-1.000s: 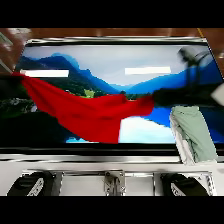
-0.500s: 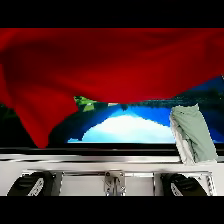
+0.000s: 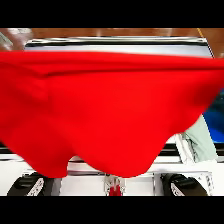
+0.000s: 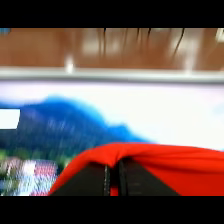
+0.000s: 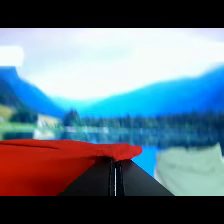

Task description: Fold the shirts.

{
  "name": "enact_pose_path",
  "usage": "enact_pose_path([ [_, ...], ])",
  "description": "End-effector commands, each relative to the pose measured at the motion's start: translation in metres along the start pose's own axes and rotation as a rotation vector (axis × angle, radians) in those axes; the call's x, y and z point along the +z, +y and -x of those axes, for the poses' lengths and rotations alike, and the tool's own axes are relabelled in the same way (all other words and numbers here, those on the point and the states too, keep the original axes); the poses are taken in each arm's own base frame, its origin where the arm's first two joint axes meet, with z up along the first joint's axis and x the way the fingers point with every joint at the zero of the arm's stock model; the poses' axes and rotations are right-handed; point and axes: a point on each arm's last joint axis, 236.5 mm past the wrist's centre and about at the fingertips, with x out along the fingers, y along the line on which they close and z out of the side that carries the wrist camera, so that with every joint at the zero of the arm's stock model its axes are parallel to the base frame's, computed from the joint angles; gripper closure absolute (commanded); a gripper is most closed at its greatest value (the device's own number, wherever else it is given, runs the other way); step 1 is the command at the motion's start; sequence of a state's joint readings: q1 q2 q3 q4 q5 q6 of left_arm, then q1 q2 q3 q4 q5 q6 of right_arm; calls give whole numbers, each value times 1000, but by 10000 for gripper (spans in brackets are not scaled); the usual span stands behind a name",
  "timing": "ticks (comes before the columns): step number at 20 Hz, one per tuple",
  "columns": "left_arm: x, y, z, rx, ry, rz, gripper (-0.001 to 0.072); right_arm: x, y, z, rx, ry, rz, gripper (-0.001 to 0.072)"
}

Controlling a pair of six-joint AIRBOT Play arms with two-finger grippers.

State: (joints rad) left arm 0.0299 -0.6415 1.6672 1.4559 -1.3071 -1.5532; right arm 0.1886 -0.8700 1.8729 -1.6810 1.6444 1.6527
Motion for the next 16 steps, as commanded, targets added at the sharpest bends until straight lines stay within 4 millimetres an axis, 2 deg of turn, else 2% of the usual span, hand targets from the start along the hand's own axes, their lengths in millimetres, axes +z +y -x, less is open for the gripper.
enact_pose_path([
  [1,-70,22,-76,55,242,8,656,-23,-9,-97,-90,217,65,652],
  [3,-105,29,-130,58,330,21,656,-10,-18,-166,-161,208,111,651],
  [5,-136,34,-179,56,401,39,656,4,-17,-233,-188,173,141,651],
  [7,-167,33,-226,34,474,72,656,1,-7,-293,-175,165,132,651],
  [9,-201,27,-268,1,545,127,655,-13,-1,-342,-169,180,85,651],
  [11,-238,22,-301,-25,618,183,655,-31,4,-381,-166,206,52,651],
  [13,-279,11,-324,-58,714,256,655,-61,8,-411,-167,275,15,651],
  [16,-333,-8,-337,-111,864,368,655,-110,23,-446,-120,401,-7,651],
])
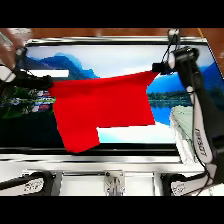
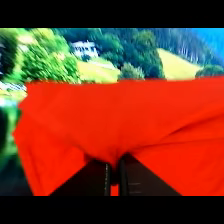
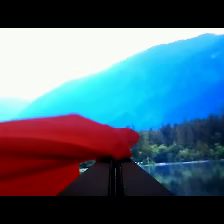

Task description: Fold the shirts.

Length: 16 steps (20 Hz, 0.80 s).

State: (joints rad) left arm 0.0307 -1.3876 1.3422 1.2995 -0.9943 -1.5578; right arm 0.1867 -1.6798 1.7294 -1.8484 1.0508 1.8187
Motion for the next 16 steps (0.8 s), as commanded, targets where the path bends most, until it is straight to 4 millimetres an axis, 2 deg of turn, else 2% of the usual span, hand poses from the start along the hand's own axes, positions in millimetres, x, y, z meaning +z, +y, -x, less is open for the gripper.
enact_pose_path([
  [1,-39,-7,-59,-83,179,111,643,-37,35,-56,83,126,-53,652],
  [2,-47,-5,-64,-81,216,114,547,-45,47,-62,124,155,-79,646],
  [3,-52,-3,-66,-79,239,119,338,-45,58,-63,171,155,-97,565],
  [4,-54,1,-62,-77,251,126,124,-38,69,-59,222,132,-90,365],
  [5,-55,8,-53,-75,277,137,99,-29,73,-49,253,107,-58,198],
  [6,-57,16,-42,-76,309,129,108,-20,71,-35,270,81,3,124],
  [7,-59,28,-26,-79,337,122,121,-15,61,-19,264,69,88,46],
  [8,-64,40,-12,-78,358,124,120,-17,42,-4,226,83,157,36],
  [9,-75,54,2,-77,388,136,121,-27,11,10,150,133,205,37],
  [11,-113,78,21,-73,456,212,118,-51,-49,25,43,255,199,39],
  [12,-138,87,24,-76,489,258,117,-69,-63,27,81,323,152,69],
  [13,-167,90,22,-94,518,314,117,-90,-63,28,185,393,88,98],
  [14,-190,88,16,-128,534,362,116,-108,-53,31,339,454,-4,98],
  [16,-227,79,-1,-201,539,455,115,-121,-40,36,574,486,-210,87],
])
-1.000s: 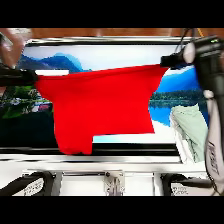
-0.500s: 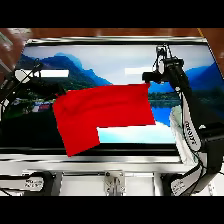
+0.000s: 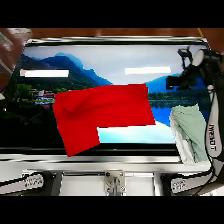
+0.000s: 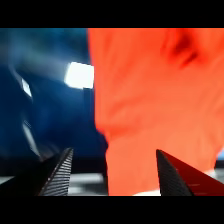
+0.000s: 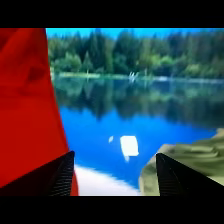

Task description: Fold the shirts.

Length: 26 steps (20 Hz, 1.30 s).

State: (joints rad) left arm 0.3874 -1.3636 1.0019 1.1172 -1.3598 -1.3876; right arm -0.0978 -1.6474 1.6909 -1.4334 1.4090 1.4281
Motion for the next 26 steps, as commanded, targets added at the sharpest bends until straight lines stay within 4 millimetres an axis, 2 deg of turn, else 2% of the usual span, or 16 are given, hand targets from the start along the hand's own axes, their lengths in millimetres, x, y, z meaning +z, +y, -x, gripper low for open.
enact_pose_path([
  [1,-42,13,-43,-128,24,123,115,-35,19,6,418,83,-200,84],
  [3,-35,14,-60,-152,-32,172,115,-42,12,2,481,93,-283,84],
  [5,-24,10,-67,-173,-73,175,116,-49,3,-3,457,109,-297,84],
  [10,-5,5,-84,-168,-123,192,119,-40,-7,-9,410,65,-300,84],
  [11,1,4,-85,-168,-145,196,155,-40,-7,-11,410,69,-301,84],
  [12,5,2,-87,-169,-162,201,326,-44,-9,-15,404,88,-306,84],
  [13,8,0,-89,-170,-170,204,434,-51,-12,-21,389,122,-314,83],
  [14,8,-3,-91,-165,-171,206,475,-60,-14,-28,378,157,-328,83],
  [16,6,-7,-92,-166,-164,189,635,-84,-14,-48,372,236,-359,82],
  [18,2,-12,-91,-171,-154,114,655,-115,-2,-69,402,336,-397,81],
  [20,0,-17,-86,-177,-155,58,655,-131,15,-89,437,387,-415,81],
  [23,0,-22,-77,-184,-173,38,655,-138,27,-113,422,410,-405,82],
  [26,3,-28,-65,-186,-210,15,655,-137,44,-127,419,420,-372,82],
])
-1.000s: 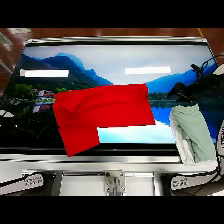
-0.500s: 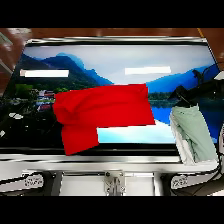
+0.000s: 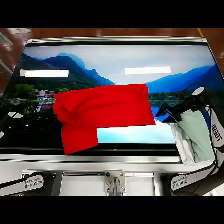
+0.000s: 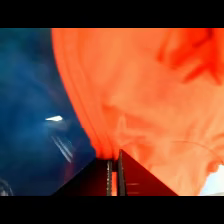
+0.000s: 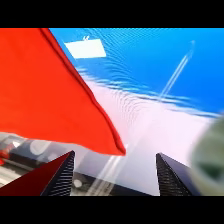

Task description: Fold the shirts.

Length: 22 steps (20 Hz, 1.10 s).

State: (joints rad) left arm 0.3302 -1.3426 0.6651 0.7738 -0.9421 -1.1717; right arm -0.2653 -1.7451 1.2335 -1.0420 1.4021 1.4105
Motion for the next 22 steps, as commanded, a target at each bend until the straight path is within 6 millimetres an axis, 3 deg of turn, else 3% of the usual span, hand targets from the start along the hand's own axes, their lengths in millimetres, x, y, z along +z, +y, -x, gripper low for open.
enact_pose_path([
  [1,4,-11,11,-12,-34,-39,655,1,7,-28,-21,24,21,83],
  [3,6,-16,18,-17,-54,-54,655,1,15,-43,-16,40,30,84],
  [4,7,-18,21,-19,-63,-61,655,0,19,-49,-12,46,36,112],
  [5,8,-20,23,-20,-72,-67,655,1,24,-53,-15,45,49,186],
  [6,10,-23,26,-23,-82,-71,655,0,29,-56,-10,47,59,311],
  [8,14,-33,34,-38,-87,-93,655,-1,44,-55,30,43,72,644],
  [10,25,-55,55,-65,-106,-158,657,2,75,-34,125,-19,156,652],
  [11,40,-74,76,-78,-158,-212,658,7,92,-15,159,-72,206,653],
  [12,57,-97,103,-88,-236,-275,658,12,115,15,186,-151,280,653],
  [14,88,-166,186,-118,-460,-456,657,16,166,96,185,-365,477,653],
  [16,86,-250,299,-147,-735,-665,656,-5,225,204,123,-647,743,652],
  [17,71,-291,362,-160,-892,-766,656,-23,248,260,65,-814,825,651],
  [19,18,-352,471,-185,-1183,-920,655,-82,294,377,11,-1208,913,651],
  [20,-13,-372,511,-194,-1297,-980,656,-123,310,429,6,-1408,931,651],
  [21,-47,-387,541,-200,-1385,-1033,656,-162,318,468,8,-1567,935,651],
  [22,-72,-394,560,-204,-1442,-1056,656,-204,322,493,28,-1682,934,651],
])
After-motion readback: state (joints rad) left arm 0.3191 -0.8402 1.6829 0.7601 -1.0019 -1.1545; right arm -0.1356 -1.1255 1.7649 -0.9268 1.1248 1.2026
